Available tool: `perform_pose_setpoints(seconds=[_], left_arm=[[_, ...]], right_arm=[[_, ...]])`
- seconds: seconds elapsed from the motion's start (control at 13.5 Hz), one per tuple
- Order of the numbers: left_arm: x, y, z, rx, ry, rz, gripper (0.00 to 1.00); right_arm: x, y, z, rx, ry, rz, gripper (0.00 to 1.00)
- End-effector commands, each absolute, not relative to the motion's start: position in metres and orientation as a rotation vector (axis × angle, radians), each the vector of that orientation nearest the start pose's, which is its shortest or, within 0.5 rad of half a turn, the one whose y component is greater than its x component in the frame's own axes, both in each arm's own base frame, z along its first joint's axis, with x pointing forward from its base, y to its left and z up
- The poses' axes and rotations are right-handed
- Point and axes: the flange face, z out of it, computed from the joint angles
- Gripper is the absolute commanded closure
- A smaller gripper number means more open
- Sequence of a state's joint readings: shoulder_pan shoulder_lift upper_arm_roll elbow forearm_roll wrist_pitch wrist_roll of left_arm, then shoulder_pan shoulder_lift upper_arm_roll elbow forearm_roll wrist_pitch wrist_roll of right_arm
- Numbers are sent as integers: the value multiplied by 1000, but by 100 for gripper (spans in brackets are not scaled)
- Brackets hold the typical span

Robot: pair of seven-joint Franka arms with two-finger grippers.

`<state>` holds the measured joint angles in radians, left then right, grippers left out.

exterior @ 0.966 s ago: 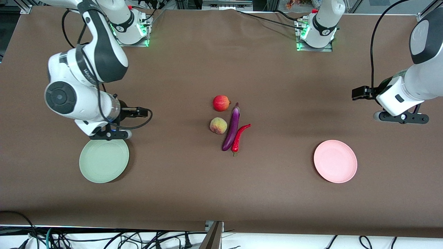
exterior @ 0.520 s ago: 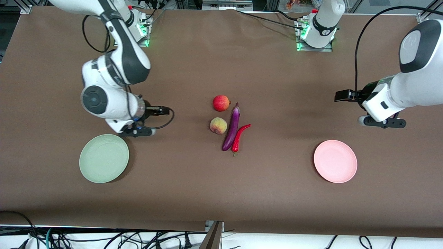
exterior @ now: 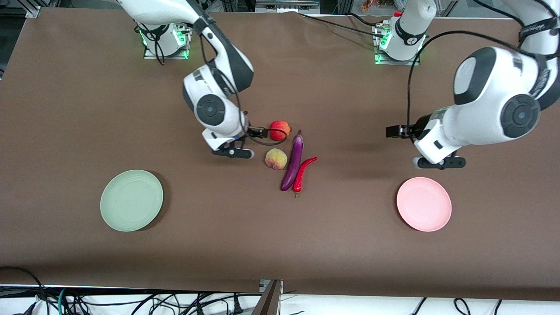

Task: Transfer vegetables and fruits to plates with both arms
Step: 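Reach the right gripper toward the red apple while the left gripper reaches the eggplant, then grasp the red apple with the right gripper while the left gripper grasps the eggplant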

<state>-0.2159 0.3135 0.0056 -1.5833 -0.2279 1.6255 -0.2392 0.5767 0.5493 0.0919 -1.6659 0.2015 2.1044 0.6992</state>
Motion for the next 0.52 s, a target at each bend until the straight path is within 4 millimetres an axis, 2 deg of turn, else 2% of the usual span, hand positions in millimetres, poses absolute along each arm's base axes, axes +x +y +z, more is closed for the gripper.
perform_pose_setpoints(seconds=[0.0,0.15,0.3,0.45], left_arm=[[606,-189,409,-3255,-197,501,0],[602,-221,376,-3252,-166,470,0],[599,-246,337,-3251,-175,440,0],[595,-272,310,-3287,-263,492,0]], right_arm=[[517,432,260,-2972,355,351,0],[507,450,253,-2930,365,352,0],[501,460,242,-2927,379,341,0],[492,470,234,-2926,388,330,0]])
